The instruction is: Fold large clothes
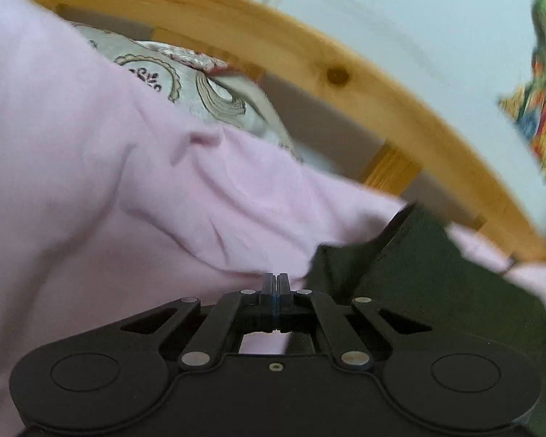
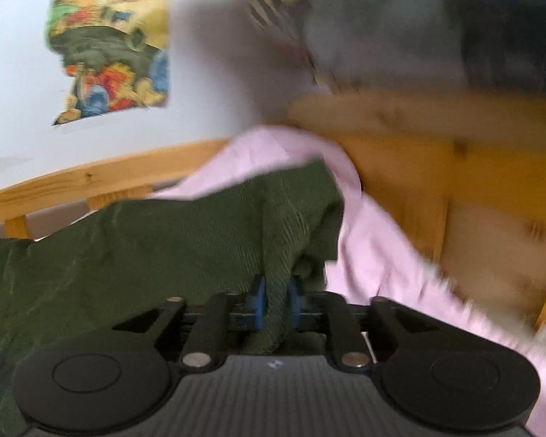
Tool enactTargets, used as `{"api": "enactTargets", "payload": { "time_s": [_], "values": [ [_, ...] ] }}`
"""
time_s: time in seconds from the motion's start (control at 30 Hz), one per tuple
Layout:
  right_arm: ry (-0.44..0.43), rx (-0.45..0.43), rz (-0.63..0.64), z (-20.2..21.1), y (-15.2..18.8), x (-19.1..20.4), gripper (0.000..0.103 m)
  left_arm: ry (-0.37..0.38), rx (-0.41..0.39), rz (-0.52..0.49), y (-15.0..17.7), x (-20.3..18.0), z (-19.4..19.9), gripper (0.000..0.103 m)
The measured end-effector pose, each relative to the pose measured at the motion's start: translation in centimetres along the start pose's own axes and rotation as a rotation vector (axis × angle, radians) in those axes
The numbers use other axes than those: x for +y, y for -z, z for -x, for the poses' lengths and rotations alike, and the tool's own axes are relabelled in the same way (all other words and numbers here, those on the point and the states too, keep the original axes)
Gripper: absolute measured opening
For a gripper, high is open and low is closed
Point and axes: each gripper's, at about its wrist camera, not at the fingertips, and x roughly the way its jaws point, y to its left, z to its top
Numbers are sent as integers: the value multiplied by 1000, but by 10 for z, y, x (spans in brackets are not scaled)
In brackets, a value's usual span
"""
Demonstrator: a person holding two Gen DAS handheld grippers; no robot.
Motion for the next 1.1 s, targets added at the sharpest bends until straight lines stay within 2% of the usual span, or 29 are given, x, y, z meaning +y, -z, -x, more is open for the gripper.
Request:
{"api": "enactTargets", "payload": {
  "time_s": [0.03, 0.07, 0.1, 0.17, 0.2, 0.23, 0.27, 0.33, 0.4, 0.43, 0.47, 0.53, 0.63, 0.7, 0.73, 0.77, 0.8, 0.83, 0.9, 0.93, 0.97, 1.03, 1.1],
  "values": [
    [33, -40, 58, 6, -7, 5, 56, 27, -17, -28, -1, -5, 4, 1],
    [74, -102, 128, 14, -14, 10, 60, 47, -33, -61, -1, -12, 9, 14],
    [93, -158, 177, 20, -22, 14, 60, 58, -58, -84, 0, -17, 15, 29],
    [82, -209, 247, 15, -37, 23, 59, 77, -117, -119, 5, -28, 26, 42],
    [66, -211, 265, 8, -44, 28, 57, 102, -139, -151, 7, -34, 30, 42],
    [43, -201, 276, -3, -49, 34, 51, 132, -155, -190, 10, -41, 34, 42],
    [30, -182, 281, -13, -51, 37, 39, 154, -164, -226, 13, -48, 36, 41],
    [51, -117, 287, -38, -47, 42, 25, 185, -152, -305, 20, -58, 34, 29],
    [88, -26, 255, -63, -33, 37, 23, 168, -119, -368, 29, -68, 27, 15],
    [92, 16, 239, -73, -25, 33, 23, 135, -102, -393, 35, -71, 21, 13],
    [92, 36, 231, -79, -15, 29, 23, 96, -76, -421, 40, -72, 15, 10],
    [96, 13, 262, -81, -5, 30, 23, 25, -3, -458, 48, -72, -5, 3],
    [104, 21, 310, -83, -4, 36, 23, 27, 35, -432, 49, -66, -14, 3],
    [88, 33, 256, -77, -13, 31, 24, 15, 26, -466, 53, -68, -15, 3],
    [81, 31, 229, -71, -17, 29, 27, 6, 23, -479, 55, -70, -15, 3],
    [71, 26, 236, -64, -19, 30, 36, -2, 22, -490, 55, -72, -14, 3],
    [57, 35, 275, -59, -17, 32, 40, 0, 19, -493, 54, -73, -11, 5],
    [46, 60, 317, -59, -15, 34, 42, 6, 14, -486, 52, -73, -7, 9],
    [30, 92, 355, -51, -13, 33, 46, 25, 30, -456, 49, -71, -7, 30],
    [19, 93, 346, -44, -14, 31, 57, 25, 46, -436, 48, -70, -6, 35],
    [-6, 88, 326, -32, -16, 27, 74, 21, 58, -423, 47, -70, -6, 41],
    [-44, 82, 295, -5, -15, 22, 93, 10, 73, -428, 46, -72, 0, 55],
    [-88, 87, 296, 23, -8, 18, 95, -6, 65, -459, 46, -76, 12, 83]
  ]
}}
